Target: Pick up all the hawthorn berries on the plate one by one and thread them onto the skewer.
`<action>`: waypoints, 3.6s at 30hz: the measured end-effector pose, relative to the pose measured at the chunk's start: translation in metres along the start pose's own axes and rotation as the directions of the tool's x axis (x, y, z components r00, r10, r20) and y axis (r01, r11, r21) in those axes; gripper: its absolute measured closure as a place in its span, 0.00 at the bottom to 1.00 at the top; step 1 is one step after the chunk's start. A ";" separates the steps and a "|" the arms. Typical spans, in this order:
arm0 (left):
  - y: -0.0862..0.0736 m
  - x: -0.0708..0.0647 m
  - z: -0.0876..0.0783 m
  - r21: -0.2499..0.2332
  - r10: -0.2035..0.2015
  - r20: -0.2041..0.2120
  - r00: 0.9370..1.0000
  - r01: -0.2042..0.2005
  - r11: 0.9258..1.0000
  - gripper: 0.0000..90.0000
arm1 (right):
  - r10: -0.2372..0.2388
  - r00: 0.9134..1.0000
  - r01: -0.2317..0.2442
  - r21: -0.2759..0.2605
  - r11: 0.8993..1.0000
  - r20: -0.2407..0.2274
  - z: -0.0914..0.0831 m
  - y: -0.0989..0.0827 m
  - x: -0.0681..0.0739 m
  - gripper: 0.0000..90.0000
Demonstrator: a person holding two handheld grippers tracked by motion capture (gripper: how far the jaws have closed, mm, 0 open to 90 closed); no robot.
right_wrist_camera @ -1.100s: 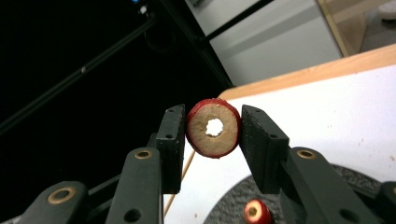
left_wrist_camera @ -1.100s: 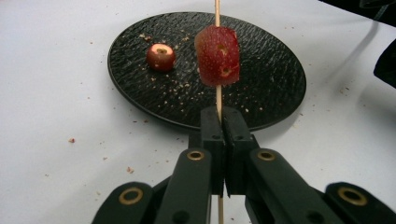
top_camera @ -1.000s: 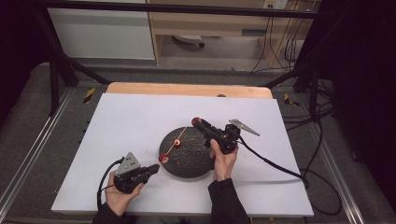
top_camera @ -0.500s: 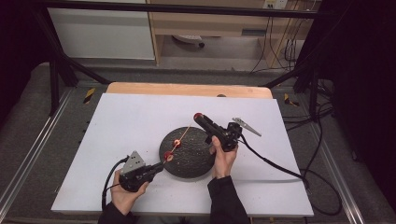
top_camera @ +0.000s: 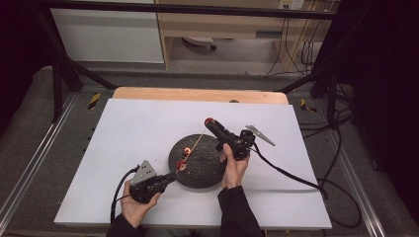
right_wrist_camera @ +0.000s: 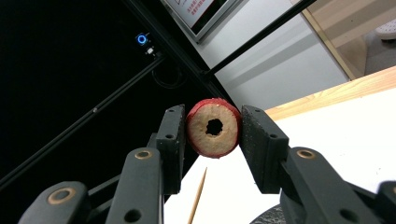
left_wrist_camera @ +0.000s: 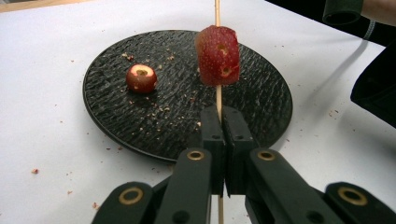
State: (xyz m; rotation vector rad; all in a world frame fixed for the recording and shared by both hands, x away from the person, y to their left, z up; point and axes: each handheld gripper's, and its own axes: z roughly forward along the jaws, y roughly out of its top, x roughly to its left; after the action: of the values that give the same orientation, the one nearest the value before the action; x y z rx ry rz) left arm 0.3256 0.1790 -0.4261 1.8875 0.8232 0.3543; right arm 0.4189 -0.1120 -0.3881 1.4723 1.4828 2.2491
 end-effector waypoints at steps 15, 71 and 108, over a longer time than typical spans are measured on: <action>-0.001 -0.002 0.002 -0.008 -0.001 0.008 1.000 0.001 1.000 0.98 | -0.004 1.000 0.004 0.006 1.000 -0.010 0.000 -0.006 0.000 0.69; 0.003 -0.009 0.011 -0.039 0.027 -0.040 0.999 -0.028 0.999 0.99 | 0.068 0.997 -0.066 0.061 0.996 -0.028 -0.002 -0.007 0.002 0.69; 0.004 -0.019 0.014 -0.053 -0.056 -0.057 0.997 0.053 0.997 0.99 | 0.043 0.999 -0.043 0.034 0.999 -0.025 0.002 -0.015 -0.002 0.70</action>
State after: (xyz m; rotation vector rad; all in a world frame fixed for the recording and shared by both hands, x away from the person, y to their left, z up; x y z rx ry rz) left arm 0.3216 0.1555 -0.4271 1.8107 0.8947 0.3952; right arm 0.4157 -0.1040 -0.4005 1.5040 1.5172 2.2875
